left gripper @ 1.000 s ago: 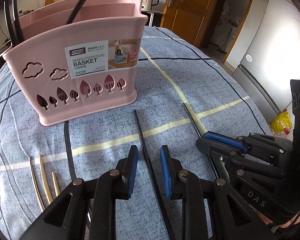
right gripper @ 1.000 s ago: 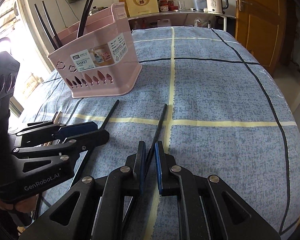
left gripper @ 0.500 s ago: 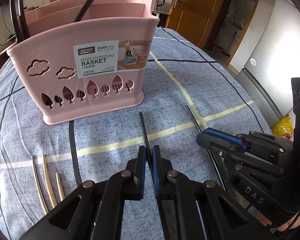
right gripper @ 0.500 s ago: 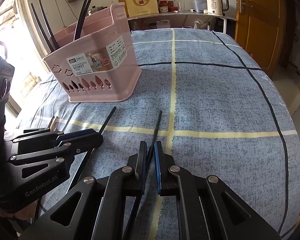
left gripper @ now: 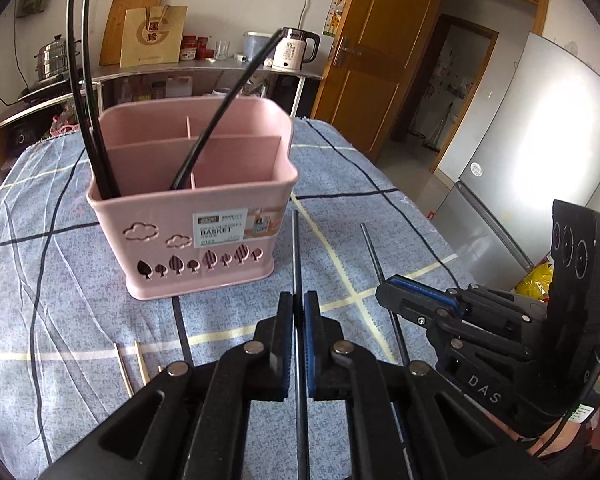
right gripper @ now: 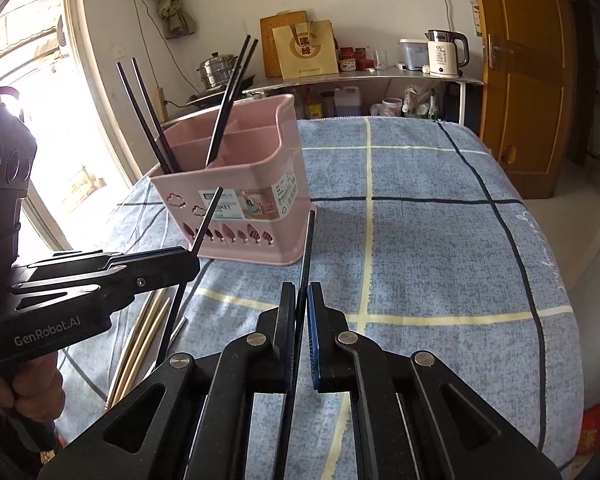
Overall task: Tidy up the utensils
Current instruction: 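Grasp a black chopstick with the left gripper while the right gripper grasps another and lifts, then lift both held black chopsticks upright and carry them over the pink basket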
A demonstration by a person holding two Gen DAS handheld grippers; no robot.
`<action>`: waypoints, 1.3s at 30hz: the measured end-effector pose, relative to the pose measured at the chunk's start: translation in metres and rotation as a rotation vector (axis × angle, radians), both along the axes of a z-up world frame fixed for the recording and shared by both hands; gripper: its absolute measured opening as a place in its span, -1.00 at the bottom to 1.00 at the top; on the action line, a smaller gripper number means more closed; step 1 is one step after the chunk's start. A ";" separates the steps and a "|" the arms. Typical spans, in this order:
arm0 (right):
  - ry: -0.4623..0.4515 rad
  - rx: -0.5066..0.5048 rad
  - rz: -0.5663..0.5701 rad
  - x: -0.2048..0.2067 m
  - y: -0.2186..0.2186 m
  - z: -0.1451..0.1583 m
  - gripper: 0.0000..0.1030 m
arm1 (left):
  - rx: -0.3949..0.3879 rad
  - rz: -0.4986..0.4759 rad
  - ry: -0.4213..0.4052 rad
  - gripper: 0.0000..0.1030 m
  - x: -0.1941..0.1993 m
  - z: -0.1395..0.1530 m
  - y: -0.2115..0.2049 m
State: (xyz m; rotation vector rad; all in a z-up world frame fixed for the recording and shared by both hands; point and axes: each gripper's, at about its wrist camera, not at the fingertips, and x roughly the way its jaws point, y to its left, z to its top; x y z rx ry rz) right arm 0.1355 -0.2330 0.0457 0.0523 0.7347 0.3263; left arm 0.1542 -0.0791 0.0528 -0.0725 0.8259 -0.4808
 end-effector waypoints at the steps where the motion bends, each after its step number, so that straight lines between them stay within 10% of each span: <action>1: -0.015 0.004 0.003 -0.002 0.000 0.005 -0.89 | -0.005 0.000 -0.016 -0.89 -0.003 0.007 0.003; 39: -0.226 0.049 0.034 -0.018 0.002 0.080 -0.91 | -0.030 -0.010 -0.185 -0.90 -0.012 0.081 0.028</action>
